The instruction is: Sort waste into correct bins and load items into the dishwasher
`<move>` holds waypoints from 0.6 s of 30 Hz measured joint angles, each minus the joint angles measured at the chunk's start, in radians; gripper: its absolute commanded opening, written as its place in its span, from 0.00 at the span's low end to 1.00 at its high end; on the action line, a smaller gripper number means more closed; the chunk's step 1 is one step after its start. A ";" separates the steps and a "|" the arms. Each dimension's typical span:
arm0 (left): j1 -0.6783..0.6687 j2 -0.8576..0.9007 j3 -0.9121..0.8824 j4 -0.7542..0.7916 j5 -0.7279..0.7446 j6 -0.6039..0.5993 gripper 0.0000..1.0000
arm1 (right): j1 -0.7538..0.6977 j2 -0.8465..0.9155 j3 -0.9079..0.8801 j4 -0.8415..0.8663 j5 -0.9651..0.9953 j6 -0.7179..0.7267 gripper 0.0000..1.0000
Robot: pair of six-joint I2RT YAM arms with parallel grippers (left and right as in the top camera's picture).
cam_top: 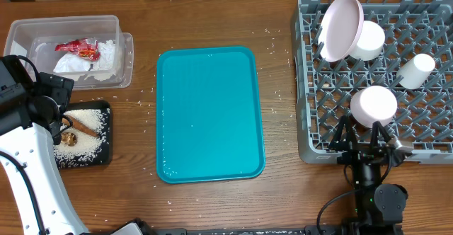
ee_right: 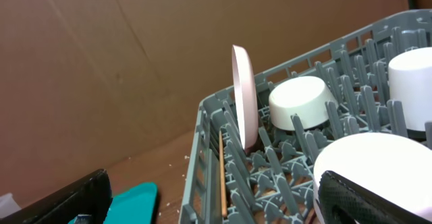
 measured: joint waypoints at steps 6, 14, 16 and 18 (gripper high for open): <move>0.000 0.000 0.000 0.000 0.000 0.000 1.00 | 0.000 0.000 -0.008 0.005 0.000 -0.005 1.00; 0.000 0.000 0.000 0.000 0.000 0.000 1.00 | 0.023 0.000 -0.026 -0.027 -0.002 -0.095 1.00; 0.000 0.000 0.000 0.000 0.000 0.000 1.00 | 0.030 0.000 -0.026 -0.027 -0.003 -0.123 1.00; 0.000 0.000 0.000 0.000 0.000 0.000 1.00 | 0.035 0.000 -0.026 -0.027 -0.004 -0.143 1.00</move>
